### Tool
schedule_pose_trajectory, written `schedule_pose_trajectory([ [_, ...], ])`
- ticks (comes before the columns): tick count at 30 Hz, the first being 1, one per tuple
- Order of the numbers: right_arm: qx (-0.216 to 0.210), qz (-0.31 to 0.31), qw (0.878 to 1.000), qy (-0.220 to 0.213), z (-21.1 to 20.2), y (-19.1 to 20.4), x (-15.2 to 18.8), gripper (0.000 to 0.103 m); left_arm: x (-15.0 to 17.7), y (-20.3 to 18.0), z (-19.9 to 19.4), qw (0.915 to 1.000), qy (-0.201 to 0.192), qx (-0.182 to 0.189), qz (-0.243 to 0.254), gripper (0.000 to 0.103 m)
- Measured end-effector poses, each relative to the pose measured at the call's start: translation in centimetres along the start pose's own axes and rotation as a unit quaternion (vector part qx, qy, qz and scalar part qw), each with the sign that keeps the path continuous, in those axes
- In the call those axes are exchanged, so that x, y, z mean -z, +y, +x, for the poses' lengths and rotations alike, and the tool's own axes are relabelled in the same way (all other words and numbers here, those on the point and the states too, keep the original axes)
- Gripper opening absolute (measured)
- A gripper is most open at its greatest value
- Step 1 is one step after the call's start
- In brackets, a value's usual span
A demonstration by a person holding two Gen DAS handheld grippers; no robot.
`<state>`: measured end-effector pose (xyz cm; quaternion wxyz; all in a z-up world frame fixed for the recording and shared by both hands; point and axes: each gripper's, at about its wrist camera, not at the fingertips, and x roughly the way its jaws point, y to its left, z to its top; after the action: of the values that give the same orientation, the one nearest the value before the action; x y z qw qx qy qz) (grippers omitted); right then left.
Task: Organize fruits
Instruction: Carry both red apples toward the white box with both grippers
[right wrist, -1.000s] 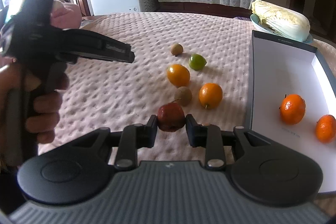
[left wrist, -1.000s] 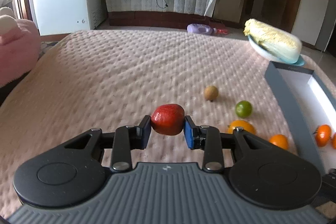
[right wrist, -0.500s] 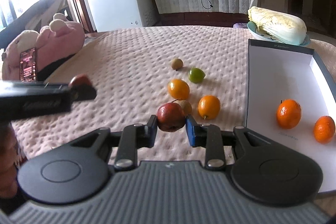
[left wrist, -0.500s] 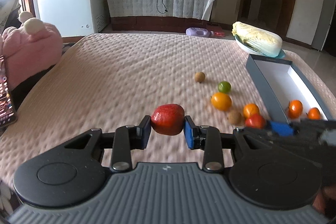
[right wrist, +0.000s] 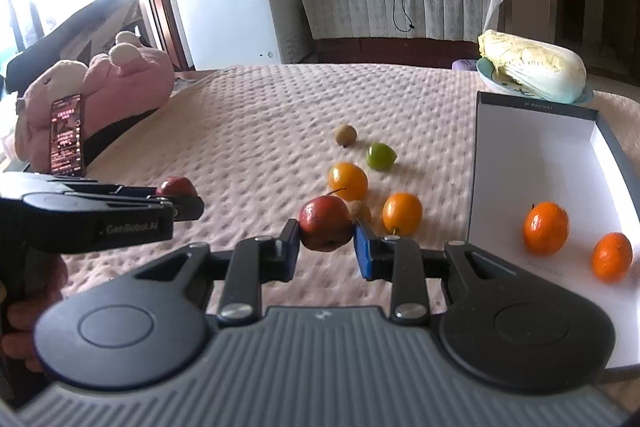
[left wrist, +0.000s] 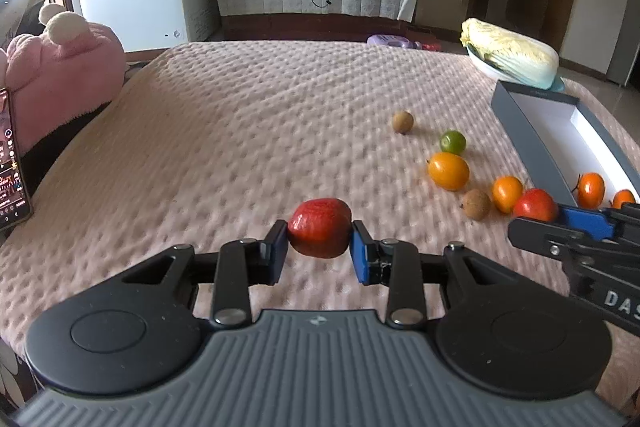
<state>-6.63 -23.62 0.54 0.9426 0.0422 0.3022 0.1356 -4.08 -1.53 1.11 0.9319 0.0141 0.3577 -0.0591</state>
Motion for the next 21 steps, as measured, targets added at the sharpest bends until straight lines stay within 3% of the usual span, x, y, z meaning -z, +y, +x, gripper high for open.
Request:
schedule_pose_trajectory([
  [11, -0.005, -0.002, 1.0, -0.004, -0.01, 0.5, -0.15, 0.032, -0.37, -0.83, 0.01, 0.9998, -0.011, 0.011, 0.009, 0.039],
  [21, -0.003, 0.003, 1.0, -0.008, -0.2, 0.22, -0.27, 0.032, -0.25, -0.78, 0.76, 0.9999, 0.004, 0.004, 0.008, 0.039],
])
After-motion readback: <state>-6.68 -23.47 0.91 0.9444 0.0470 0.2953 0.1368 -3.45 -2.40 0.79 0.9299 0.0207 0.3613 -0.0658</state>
